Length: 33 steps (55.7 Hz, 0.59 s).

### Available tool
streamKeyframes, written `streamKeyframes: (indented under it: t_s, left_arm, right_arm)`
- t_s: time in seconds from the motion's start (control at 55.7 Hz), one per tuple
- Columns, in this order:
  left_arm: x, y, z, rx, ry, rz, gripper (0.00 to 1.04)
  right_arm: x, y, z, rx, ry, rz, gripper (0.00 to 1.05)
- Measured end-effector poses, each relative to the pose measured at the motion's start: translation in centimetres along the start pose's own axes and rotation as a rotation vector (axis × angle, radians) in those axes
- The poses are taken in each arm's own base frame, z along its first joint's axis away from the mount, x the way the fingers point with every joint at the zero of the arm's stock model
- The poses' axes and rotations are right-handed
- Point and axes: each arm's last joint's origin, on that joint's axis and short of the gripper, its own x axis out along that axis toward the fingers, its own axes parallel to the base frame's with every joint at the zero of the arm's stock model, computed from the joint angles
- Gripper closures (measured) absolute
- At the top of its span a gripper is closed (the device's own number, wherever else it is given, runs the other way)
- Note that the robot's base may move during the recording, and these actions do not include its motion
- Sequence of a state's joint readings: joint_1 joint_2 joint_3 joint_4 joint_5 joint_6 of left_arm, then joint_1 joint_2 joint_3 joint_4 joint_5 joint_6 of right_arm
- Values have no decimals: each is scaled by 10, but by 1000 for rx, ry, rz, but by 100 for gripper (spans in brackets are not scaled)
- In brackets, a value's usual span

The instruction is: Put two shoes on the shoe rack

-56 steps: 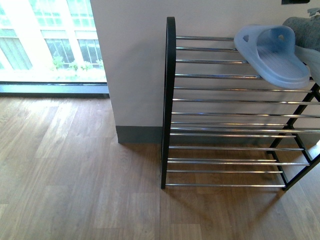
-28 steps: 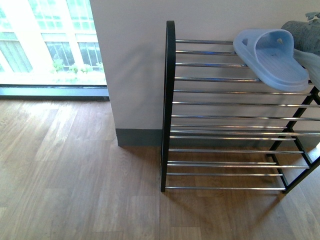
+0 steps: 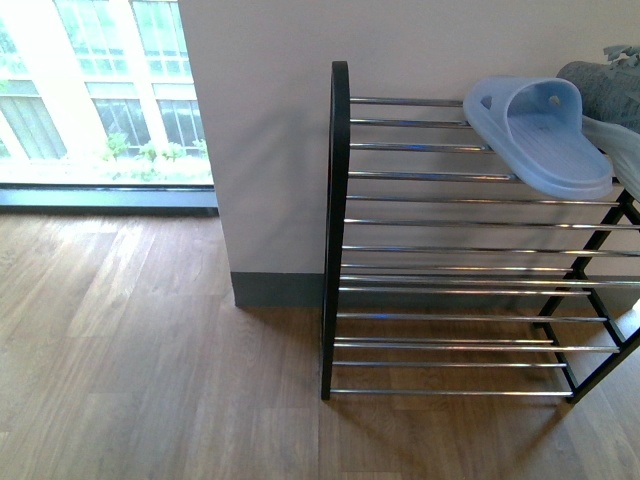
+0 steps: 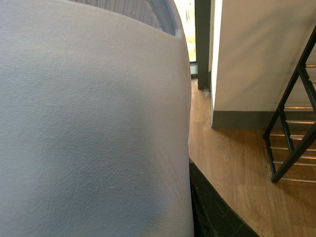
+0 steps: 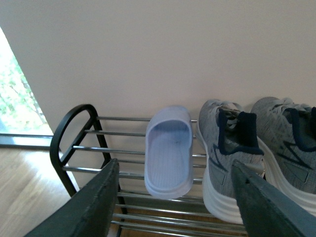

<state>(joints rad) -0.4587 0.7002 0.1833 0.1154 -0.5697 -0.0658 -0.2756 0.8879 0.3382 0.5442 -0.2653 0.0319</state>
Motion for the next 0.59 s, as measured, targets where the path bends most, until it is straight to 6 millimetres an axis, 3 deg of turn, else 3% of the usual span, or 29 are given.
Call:
streamKeyframes:
  t_s: [0.359,0.592]
  left_arm:
    - [0,0,0,0,0,0,103]
    - [0,0,0,0,0,0,103]
  right_arm:
    - [-27,22,-31,-24,2,2,103]
    - [-43,32,-46,-29,3,-4,103]
